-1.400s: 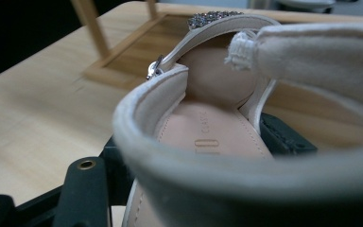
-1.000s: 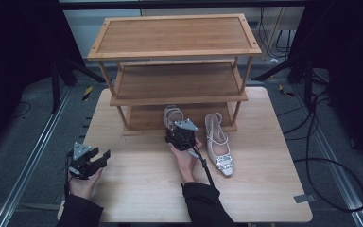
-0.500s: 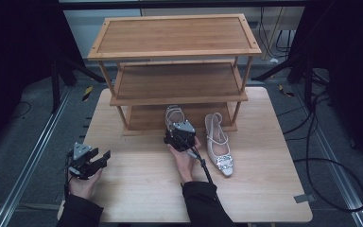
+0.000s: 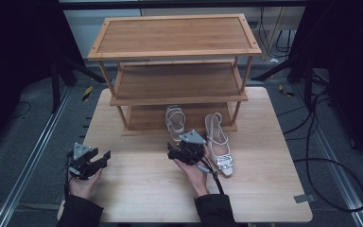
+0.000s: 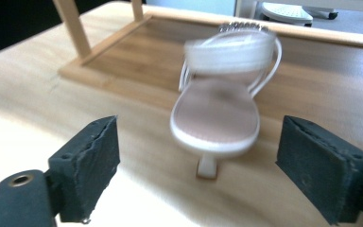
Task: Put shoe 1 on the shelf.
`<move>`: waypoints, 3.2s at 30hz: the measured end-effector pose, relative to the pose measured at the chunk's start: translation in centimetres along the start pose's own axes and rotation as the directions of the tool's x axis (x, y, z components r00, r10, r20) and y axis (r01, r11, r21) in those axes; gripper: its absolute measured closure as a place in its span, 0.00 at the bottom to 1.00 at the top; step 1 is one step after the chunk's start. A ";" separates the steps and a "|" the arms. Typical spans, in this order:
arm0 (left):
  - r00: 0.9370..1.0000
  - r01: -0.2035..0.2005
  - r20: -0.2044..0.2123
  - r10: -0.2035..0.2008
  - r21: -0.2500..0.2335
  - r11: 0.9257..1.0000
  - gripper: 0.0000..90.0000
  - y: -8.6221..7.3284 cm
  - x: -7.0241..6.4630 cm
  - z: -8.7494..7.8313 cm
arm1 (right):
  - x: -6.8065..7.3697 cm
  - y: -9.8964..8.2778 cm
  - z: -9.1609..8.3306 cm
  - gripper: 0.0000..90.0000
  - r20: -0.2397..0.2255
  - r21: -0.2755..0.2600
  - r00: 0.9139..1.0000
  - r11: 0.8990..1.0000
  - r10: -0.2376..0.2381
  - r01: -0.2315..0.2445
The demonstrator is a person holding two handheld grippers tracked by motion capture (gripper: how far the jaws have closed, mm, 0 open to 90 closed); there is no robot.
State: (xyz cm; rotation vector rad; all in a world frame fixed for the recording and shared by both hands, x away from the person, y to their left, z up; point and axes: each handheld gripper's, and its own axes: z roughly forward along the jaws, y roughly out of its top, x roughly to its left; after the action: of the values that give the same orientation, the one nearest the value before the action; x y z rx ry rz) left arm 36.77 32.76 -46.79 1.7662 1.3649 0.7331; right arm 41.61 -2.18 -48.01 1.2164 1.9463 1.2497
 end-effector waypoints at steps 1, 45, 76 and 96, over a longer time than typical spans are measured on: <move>1.000 -0.001 -0.001 0.001 0.001 1.000 0.49 0.0 0.0 0.0 | 0.0 0.0 0.0 0.17 0.000 0.000 1.000 1.000 0.000 0.000; 1.000 -0.008 -0.007 0.008 0.003 1.000 0.51 0.0 0.1 0.0 | -0.1 1.5 6.1 0.86 -0.002 0.062 0.999 0.997 0.051 -0.051; 1.000 -0.007 -0.002 0.007 0.005 1.000 0.51 0.0 0.2 0.1 | -0.7 2.0 9.7 0.65 0.026 0.065 0.997 0.995 0.076 -0.077; 0.999 -0.041 -0.021 0.040 -0.018 0.999 0.57 -0.1 0.0 0.1 | -4.5 2.3 -5.7 0.35 -0.092 -0.002 0.995 0.999 -0.049 0.049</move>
State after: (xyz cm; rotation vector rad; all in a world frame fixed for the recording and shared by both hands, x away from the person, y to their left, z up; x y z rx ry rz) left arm 36.78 32.77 -46.94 1.7810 1.3356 0.7859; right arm 40.09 -8.24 -43.65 1.1228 2.0297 1.3017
